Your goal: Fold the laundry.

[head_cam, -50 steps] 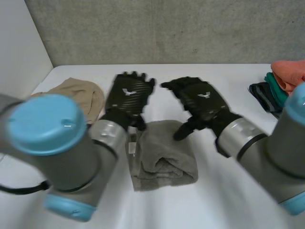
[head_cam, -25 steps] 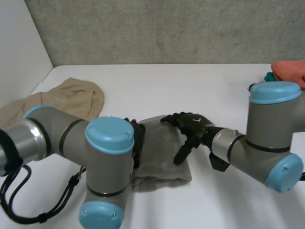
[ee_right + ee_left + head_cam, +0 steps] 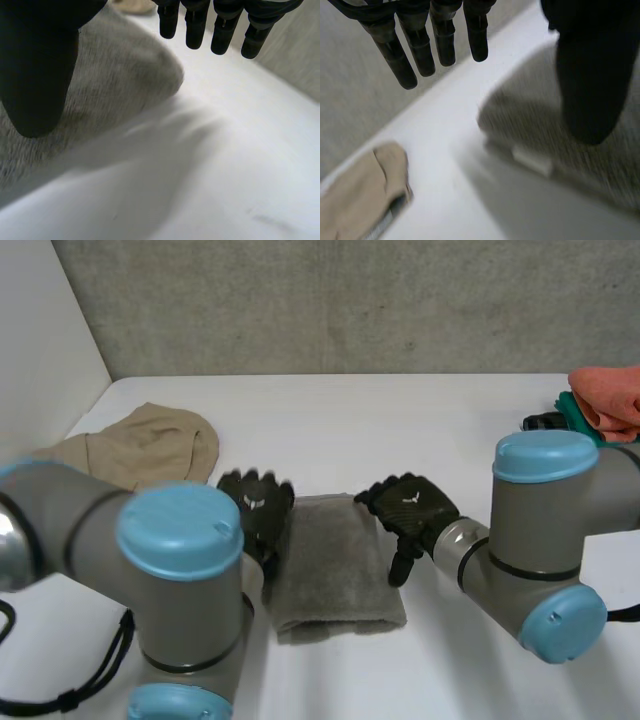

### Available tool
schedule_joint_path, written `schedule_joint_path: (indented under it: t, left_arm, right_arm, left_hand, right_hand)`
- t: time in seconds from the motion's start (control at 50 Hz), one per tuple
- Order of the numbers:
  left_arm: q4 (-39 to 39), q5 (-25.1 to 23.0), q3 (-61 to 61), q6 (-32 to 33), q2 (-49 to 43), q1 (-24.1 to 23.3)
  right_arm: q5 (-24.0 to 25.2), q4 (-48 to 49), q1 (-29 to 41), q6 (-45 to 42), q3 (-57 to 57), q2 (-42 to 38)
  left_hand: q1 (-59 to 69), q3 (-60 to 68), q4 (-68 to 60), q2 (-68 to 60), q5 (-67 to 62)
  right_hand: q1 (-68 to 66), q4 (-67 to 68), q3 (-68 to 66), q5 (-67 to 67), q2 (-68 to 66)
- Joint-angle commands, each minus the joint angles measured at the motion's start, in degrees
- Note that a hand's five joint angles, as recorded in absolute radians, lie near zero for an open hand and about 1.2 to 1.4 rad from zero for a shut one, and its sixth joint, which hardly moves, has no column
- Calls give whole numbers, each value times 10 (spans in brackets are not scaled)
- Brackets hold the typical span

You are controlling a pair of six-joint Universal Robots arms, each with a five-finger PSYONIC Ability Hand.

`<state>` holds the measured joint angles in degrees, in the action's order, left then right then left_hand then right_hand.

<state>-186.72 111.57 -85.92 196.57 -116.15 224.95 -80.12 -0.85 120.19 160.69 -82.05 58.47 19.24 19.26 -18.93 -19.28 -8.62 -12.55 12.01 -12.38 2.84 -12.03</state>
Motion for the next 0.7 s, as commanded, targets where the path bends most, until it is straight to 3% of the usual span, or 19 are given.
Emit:
schedule_joint_path:
  t: [0.02,0.2,0.28,0.5,0.7]
  left_arm:
    - [4,-111,5,0,88,9]
    - [33,-242,4,-6,123,83]
    - [50,-267,7,-11,117,88]
    - [50,-269,8,-22,98,89]
    - [50,-269,8,-24,94,89]
  right_arm:
    - [6,98,22,-2,-106,130]
    - [8,211,81,-14,-272,163]
    - [8,265,88,-14,-299,140]
    - [4,366,86,-41,-274,44]
    - [3,380,85,-49,-232,-6]
  left_hand:
    - [-11,-11,8,11,5]
    - [-15,-15,11,15,8]
    - [-13,-13,10,13,7]
    - [-11,-11,8,12,5]
    - [-11,-11,8,12,5]
  right_hand:
    - [26,-20,24,-28,20]
    - [26,-20,24,-28,20]
    - [26,-20,24,-28,20]
    - [-78,83,-79,75,-83]
    - [-125,130,-127,122,-130]
